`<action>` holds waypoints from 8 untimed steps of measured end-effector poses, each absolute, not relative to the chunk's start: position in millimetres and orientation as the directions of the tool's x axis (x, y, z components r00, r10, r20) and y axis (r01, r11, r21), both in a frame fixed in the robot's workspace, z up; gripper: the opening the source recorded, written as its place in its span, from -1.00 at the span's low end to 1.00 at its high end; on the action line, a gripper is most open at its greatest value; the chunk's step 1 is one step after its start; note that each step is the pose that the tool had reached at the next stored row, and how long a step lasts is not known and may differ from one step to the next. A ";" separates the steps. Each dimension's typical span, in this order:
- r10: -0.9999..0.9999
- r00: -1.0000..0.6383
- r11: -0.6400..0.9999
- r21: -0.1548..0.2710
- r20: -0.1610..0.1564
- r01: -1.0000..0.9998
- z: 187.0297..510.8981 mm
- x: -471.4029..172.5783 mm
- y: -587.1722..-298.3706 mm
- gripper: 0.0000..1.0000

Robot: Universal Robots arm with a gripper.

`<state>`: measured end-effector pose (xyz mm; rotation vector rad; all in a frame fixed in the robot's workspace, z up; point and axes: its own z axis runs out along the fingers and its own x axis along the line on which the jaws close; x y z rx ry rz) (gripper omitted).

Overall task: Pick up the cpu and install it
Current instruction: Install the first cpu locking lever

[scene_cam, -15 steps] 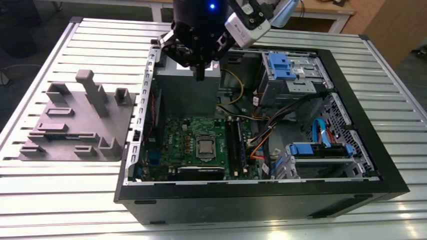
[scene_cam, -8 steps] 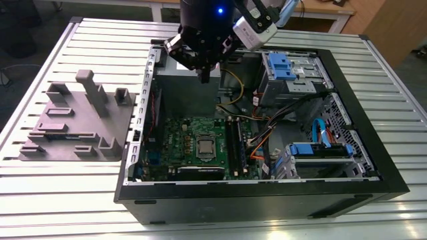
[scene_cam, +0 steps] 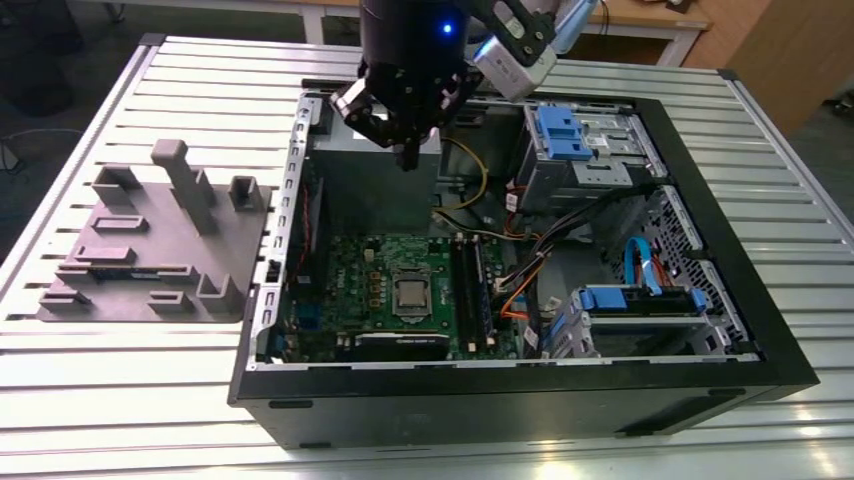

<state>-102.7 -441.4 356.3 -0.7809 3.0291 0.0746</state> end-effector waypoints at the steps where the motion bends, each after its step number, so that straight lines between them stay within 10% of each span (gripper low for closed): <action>1: -0.496 -0.868 0.867 0.043 -0.024 -0.497 355.6 -102.8 -441.4 -0.80; 8: -0.576 -0.817 0.816 0.043 -0.024 -0.577 351.2 -100.6 -441.4 -0.80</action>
